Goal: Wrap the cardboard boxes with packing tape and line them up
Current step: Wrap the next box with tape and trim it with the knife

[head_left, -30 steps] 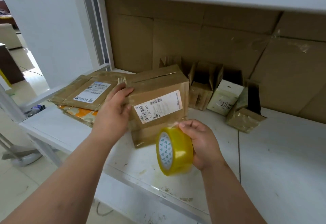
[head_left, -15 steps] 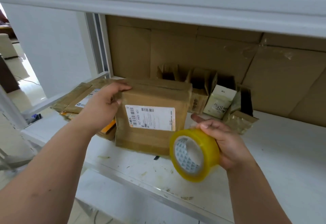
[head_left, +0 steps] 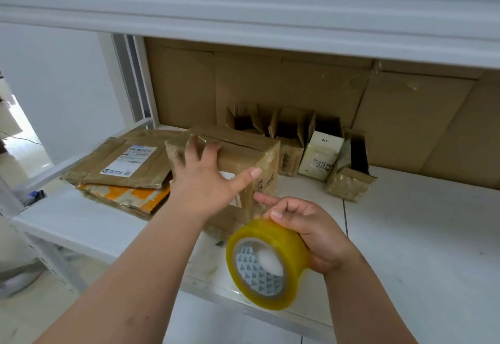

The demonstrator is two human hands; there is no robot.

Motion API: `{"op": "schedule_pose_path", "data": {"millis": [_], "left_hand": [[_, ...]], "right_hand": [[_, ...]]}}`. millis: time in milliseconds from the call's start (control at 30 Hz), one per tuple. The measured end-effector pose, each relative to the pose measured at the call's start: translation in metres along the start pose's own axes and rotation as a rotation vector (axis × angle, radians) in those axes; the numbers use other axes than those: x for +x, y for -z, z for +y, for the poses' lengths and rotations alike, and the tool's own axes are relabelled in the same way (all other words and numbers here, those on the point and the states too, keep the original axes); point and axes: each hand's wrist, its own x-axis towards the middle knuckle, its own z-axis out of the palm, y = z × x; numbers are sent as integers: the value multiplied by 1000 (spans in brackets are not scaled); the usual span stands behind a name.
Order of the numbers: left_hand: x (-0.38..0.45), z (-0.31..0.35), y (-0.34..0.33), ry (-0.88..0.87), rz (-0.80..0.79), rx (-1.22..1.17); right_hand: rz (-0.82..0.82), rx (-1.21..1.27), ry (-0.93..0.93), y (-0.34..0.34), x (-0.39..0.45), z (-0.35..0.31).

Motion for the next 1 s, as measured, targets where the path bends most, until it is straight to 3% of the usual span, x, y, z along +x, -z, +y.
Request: {"op": "schedule_pose_path", "data": {"millis": [167, 333, 433, 700, 767, 867, 1000], "left_hand": [[8, 2, -3, -39, 22, -29], [7, 4, 8, -310, -98, -110], [12, 2, 10, -379, -62, -117], [-2, 16, -10, -419, 49, -35], [-11, 23, -10, -439, 94, -119], [-25, 38, -4, -407, 19, -292], [-41, 54, 4, -413, -68, -192]], "right_hand": [[63, -24, 22, 12, -14, -5], [188, -1, 67, 26, -23, -16], [211, 7, 71, 29, -26, -24], [219, -79, 111, 23, -27, -42], [215, -82, 130, 23, -26, -45], [235, -82, 144, 23, -26, -46], [204, -119, 169, 19, -26, -48]]}}
